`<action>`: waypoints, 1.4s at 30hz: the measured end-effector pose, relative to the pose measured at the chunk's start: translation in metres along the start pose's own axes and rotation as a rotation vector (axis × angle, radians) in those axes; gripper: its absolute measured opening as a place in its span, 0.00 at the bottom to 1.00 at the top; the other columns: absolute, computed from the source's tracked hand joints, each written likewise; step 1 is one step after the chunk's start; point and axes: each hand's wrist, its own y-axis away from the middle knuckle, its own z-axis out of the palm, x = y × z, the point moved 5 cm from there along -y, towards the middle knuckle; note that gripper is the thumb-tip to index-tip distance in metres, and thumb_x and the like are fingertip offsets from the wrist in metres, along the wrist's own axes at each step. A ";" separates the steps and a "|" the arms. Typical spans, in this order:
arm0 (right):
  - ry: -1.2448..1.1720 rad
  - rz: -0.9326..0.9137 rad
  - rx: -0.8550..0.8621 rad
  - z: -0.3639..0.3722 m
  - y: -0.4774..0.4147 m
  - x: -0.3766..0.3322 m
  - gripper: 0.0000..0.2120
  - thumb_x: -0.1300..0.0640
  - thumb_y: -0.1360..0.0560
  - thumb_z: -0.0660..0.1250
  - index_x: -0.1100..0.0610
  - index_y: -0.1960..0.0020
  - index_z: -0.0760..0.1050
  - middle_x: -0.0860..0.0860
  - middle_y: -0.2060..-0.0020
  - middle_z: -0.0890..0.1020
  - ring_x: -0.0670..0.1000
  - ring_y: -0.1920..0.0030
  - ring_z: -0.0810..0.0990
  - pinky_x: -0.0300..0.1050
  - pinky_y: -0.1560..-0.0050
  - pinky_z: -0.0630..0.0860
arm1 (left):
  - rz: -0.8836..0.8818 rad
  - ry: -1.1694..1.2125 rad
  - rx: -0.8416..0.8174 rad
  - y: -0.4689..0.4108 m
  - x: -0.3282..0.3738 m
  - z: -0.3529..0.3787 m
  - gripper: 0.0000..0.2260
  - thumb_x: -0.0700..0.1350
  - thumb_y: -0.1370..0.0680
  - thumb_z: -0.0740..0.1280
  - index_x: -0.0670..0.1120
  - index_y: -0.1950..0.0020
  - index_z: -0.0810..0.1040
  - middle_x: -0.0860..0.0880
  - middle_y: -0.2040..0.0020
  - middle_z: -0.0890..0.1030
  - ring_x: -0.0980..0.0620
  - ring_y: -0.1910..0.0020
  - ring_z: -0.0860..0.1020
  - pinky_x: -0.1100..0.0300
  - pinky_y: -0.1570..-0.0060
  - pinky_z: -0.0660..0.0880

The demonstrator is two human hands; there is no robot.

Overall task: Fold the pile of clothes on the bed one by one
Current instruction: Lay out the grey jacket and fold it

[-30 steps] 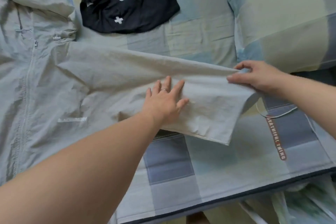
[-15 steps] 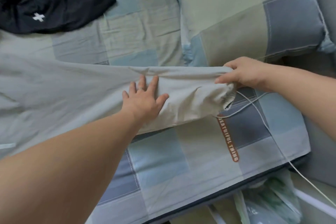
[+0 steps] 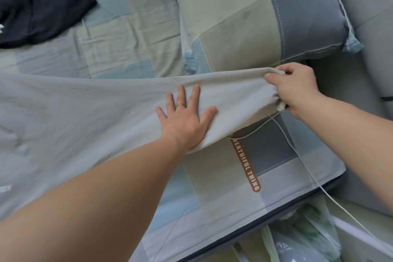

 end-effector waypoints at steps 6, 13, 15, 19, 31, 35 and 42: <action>0.131 0.031 0.031 0.007 -0.023 0.040 0.09 0.60 0.23 0.67 0.53 0.43 0.75 0.52 0.51 0.79 0.50 0.59 0.78 0.43 0.62 0.76 | 0.063 -0.172 0.010 -0.002 0.002 0.017 0.36 0.74 0.23 0.45 0.62 0.20 0.35 0.51 0.18 0.34 0.40 0.20 0.35 0.33 0.25 0.39; 0.375 -0.330 0.413 0.015 0.024 0.033 0.22 0.55 0.24 0.66 0.55 0.31 0.70 0.54 0.31 0.69 0.59 0.33 0.71 0.52 0.39 0.67 | 0.073 -0.326 -0.109 -0.004 -0.017 0.036 0.40 0.73 0.24 0.55 0.62 0.20 0.37 0.49 0.18 0.36 0.40 0.20 0.36 0.32 0.25 0.42; 0.574 -0.700 0.156 0.055 0.055 0.028 0.24 0.55 0.24 0.62 0.53 0.29 0.71 0.54 0.26 0.68 0.59 0.27 0.66 0.57 0.32 0.64 | 0.095 -0.332 -0.103 -0.006 -0.019 0.034 0.40 0.72 0.24 0.57 0.62 0.20 0.38 0.50 0.18 0.36 0.41 0.19 0.37 0.34 0.24 0.43; 0.968 -0.502 -0.382 0.114 0.065 0.084 0.31 0.43 0.17 0.53 0.44 0.18 0.46 0.48 0.18 0.43 0.55 0.19 0.40 0.56 0.22 0.42 | 0.142 -0.322 -0.069 0.000 -0.032 0.022 0.39 0.70 0.22 0.57 0.61 0.19 0.42 0.50 0.17 0.40 0.43 0.19 0.41 0.39 0.23 0.47; 1.054 -0.532 -0.563 0.194 0.120 0.057 0.33 0.43 0.18 0.54 0.41 0.19 0.41 0.45 0.19 0.38 0.52 0.19 0.39 0.58 0.22 0.42 | 0.056 -0.383 -0.125 0.052 -0.111 -0.028 0.36 0.65 0.19 0.56 0.59 0.18 0.40 0.50 0.18 0.36 0.43 0.19 0.39 0.41 0.22 0.45; 0.885 0.182 -0.241 0.162 0.090 0.072 0.31 0.45 0.19 0.54 0.49 0.19 0.50 0.50 0.18 0.47 0.56 0.20 0.48 0.59 0.23 0.49 | 0.009 -0.378 -0.065 0.080 -0.170 -0.065 0.34 0.64 0.18 0.56 0.59 0.18 0.41 0.49 0.17 0.38 0.43 0.19 0.40 0.41 0.22 0.46; 0.914 -0.528 -0.412 0.303 0.225 -0.044 0.31 0.46 0.19 0.58 0.47 0.18 0.52 0.52 0.18 0.51 0.55 0.19 0.50 0.56 0.22 0.49 | -0.193 -0.328 0.039 0.158 -0.334 -0.141 0.31 0.60 0.17 0.55 0.58 0.18 0.44 0.49 0.17 0.40 0.43 0.18 0.41 0.43 0.21 0.45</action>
